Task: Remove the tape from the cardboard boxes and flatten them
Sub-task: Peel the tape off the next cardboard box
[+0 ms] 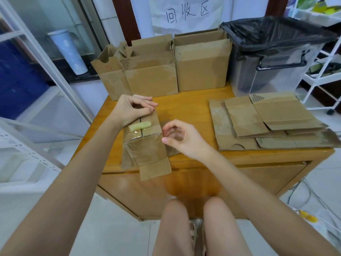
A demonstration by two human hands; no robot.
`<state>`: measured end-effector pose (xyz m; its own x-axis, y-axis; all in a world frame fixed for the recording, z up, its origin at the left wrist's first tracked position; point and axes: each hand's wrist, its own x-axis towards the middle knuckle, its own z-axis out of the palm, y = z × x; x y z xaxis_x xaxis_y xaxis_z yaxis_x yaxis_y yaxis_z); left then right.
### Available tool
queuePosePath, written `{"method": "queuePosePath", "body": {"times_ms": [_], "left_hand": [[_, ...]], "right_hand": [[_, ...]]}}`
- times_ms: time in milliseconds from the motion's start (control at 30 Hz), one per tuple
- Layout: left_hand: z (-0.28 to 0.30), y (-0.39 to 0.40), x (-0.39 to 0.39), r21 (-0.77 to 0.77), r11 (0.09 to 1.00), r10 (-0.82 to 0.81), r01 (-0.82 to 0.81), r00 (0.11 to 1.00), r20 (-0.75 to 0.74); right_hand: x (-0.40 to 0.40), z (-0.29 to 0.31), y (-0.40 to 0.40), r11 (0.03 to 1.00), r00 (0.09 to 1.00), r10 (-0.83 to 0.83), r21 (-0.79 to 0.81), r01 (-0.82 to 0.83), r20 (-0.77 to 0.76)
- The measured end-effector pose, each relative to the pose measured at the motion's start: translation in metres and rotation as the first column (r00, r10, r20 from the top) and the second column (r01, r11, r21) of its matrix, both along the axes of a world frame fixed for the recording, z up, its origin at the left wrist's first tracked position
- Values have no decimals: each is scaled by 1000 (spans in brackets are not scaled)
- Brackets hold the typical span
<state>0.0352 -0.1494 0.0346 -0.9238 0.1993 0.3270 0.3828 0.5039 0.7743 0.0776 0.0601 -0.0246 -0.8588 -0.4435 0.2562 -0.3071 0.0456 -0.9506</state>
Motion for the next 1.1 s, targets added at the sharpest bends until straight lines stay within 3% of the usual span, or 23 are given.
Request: {"method": "queuePosePath", "body": {"times_ms": [400, 667, 933, 1100], "left_hand": [[-2, 1, 1, -11, 1000, 17, -17, 1000, 3], [-1, 2, 1, -18, 999, 28, -28, 1000, -1], [-1, 2, 1, -16, 1000, 25, -25, 1000, 2], [-1, 3, 1, -6, 999, 35, -34, 999, 13]], "right_hand": [[7, -21, -3, 998, 998, 57, -28, -56, 15], [13, -29, -7, 992, 985, -125, -18, 124, -121], [9, -25, -7, 988, 991, -129, -78, 131, 25], [4, -29, -9, 992, 991, -117, 53, 114, 67]]}}
